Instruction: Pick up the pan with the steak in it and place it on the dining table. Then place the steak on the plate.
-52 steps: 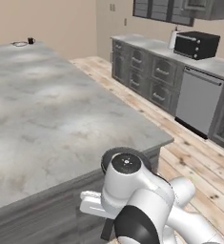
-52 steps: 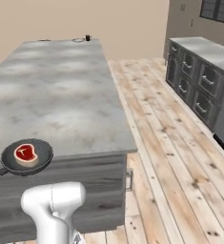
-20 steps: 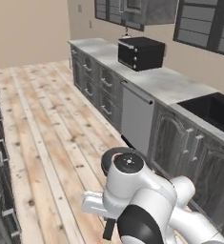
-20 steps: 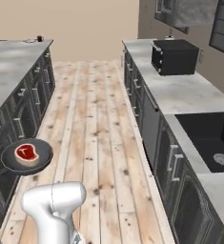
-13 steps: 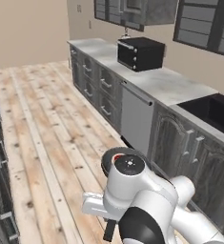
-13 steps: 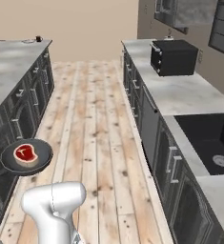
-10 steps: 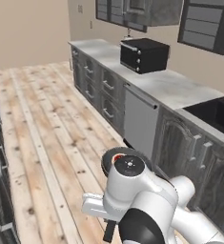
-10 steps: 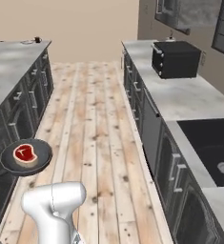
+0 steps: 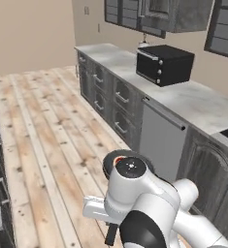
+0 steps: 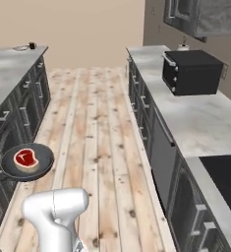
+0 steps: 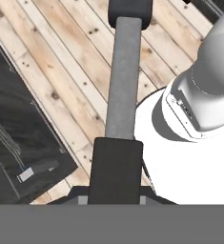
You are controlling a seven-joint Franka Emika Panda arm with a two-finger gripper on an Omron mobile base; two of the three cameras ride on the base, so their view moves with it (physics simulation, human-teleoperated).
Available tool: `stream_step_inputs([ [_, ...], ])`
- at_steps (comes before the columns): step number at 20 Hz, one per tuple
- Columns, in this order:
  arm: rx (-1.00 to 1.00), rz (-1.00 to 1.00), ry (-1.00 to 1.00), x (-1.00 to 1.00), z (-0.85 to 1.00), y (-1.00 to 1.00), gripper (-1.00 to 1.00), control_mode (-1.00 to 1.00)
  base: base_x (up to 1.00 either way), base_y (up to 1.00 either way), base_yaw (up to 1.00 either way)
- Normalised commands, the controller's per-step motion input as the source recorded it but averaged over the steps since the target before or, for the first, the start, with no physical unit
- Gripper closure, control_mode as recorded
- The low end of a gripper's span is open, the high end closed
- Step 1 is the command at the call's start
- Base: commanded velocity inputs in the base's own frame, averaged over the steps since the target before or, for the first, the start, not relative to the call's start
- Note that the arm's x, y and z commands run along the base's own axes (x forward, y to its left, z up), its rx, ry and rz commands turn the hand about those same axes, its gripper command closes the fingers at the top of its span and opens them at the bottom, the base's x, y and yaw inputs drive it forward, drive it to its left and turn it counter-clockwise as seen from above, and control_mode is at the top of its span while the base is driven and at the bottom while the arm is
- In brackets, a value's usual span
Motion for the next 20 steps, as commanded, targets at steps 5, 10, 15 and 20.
stream_step_inputs([
  [5, 0.0, 0.0, 0.0, 0.0, 0.0, 0.0, 1.0, 1.0, 1.0, -0.06, -0.01],
  [10, 0.0, 0.0, 0.0, 0.0, 0.0, 0.0, 1.0, 1.0, 1.0, -0.05, 0.0],
  [15, 0.0, 0.0, 0.0, 0.0, 0.0, 0.0, 1.0, 1.0, 1.0, -0.02, 0.0],
  [20, 0.0, 0.0, 0.0, 0.0, 0.0, 0.0, 1.0, 1.0, 1.0, 0.0, 0.0],
])
